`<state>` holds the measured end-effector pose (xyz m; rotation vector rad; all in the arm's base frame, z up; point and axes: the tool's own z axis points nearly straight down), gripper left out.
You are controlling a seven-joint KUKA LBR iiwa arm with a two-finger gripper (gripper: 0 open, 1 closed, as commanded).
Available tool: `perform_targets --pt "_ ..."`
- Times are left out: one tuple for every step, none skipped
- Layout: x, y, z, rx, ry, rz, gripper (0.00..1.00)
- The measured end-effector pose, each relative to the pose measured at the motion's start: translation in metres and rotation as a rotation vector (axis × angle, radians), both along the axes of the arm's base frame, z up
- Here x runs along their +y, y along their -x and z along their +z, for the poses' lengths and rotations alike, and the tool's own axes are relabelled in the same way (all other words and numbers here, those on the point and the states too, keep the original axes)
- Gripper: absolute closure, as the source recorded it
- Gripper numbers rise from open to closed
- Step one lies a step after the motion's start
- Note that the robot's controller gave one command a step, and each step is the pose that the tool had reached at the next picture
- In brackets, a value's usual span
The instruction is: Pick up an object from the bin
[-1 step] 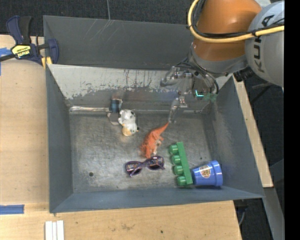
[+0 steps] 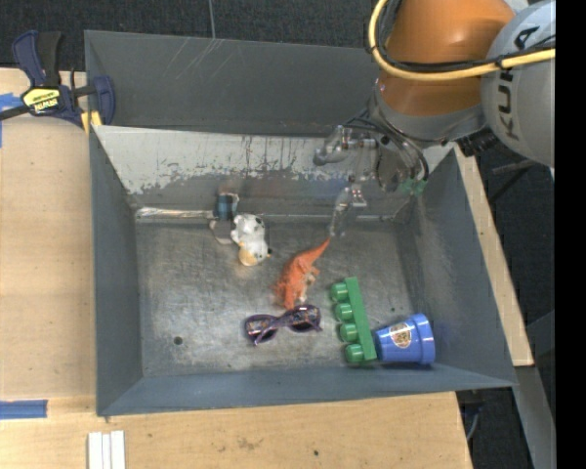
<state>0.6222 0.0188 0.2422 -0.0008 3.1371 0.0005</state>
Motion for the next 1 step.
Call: perform_targets --pt "0.0105 0.0082 -0.0414 -0.002 0.001 0.123 0.00"
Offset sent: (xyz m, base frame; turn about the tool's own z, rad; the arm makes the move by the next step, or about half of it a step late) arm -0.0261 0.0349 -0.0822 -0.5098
